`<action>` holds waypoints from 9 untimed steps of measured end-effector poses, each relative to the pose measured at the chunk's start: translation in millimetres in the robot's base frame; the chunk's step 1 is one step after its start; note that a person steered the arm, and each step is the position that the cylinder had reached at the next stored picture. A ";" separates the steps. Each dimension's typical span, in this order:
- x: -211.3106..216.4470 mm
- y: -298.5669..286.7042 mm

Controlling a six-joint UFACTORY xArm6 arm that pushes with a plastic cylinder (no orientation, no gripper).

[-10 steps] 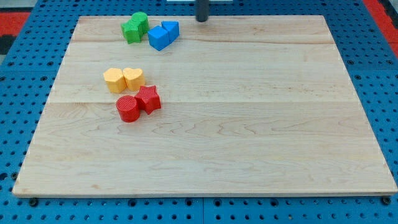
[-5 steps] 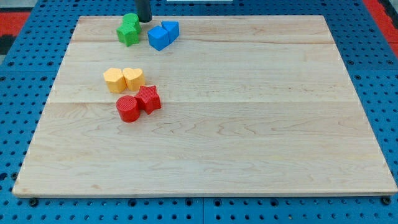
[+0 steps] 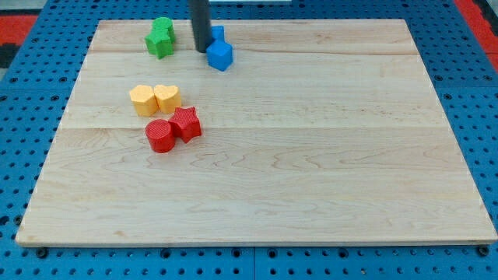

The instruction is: Place the blue triangle to the top right side of the blue cube

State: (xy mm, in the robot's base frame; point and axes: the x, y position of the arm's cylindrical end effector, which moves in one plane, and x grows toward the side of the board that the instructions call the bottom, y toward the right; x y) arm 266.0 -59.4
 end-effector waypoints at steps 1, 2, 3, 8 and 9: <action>0.0 34.3; -2.2 16.7; -15.6 17.2; -66.3 -52.1; -67.5 -14.1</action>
